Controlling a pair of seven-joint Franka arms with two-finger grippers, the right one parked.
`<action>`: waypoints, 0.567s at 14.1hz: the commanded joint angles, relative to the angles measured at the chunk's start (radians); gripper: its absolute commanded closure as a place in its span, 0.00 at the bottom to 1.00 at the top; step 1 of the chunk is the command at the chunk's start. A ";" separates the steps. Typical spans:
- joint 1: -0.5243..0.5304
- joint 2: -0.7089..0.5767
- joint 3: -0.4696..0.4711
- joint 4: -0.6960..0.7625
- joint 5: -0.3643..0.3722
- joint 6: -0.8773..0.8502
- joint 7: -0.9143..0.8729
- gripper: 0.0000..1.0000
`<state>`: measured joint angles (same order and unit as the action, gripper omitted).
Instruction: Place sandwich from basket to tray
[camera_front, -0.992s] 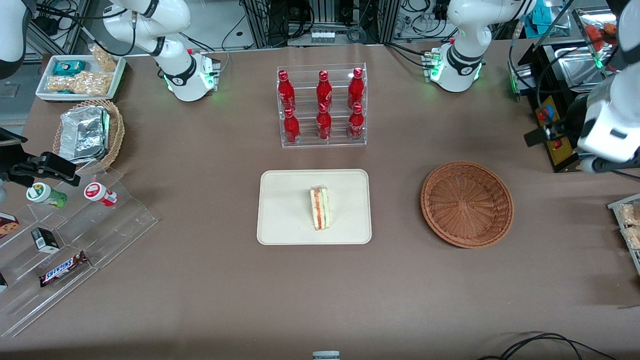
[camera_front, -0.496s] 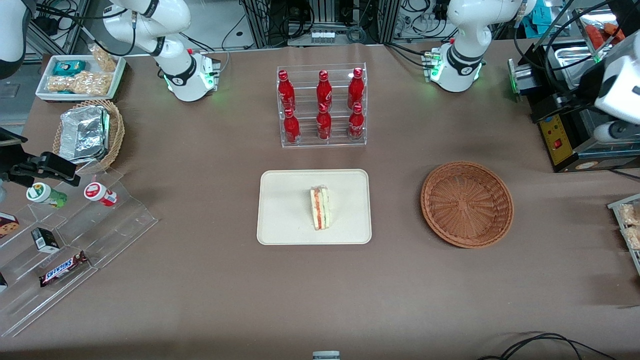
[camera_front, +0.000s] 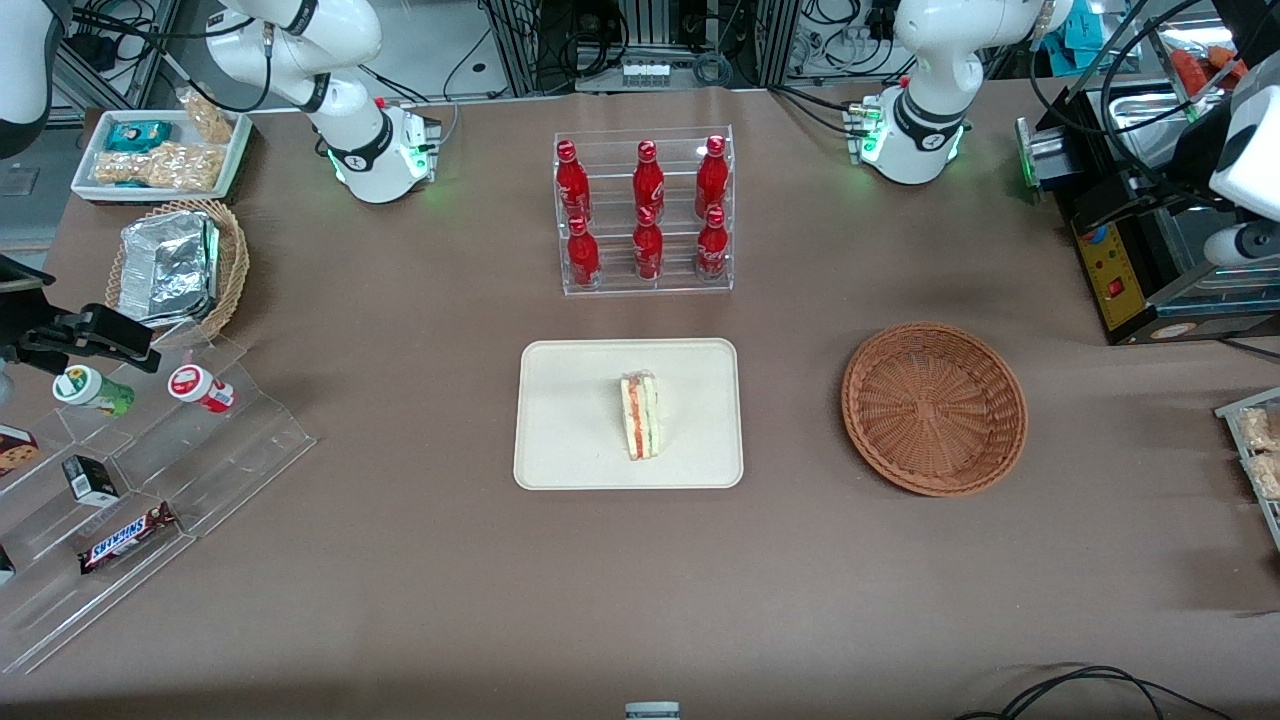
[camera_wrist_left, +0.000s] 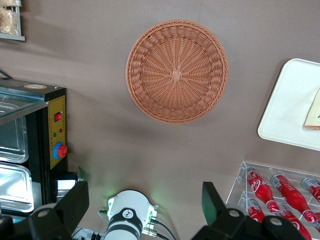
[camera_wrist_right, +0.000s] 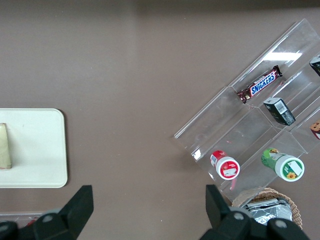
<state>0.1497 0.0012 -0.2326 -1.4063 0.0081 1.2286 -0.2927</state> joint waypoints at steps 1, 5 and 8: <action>-0.007 -0.024 0.010 -0.011 0.006 -0.009 0.006 0.00; 0.002 -0.021 0.013 -0.008 0.016 -0.012 0.020 0.00; 0.004 -0.021 0.015 -0.008 0.009 0.008 0.020 0.00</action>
<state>0.1515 -0.0069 -0.2216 -1.4069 0.0108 1.2244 -0.2914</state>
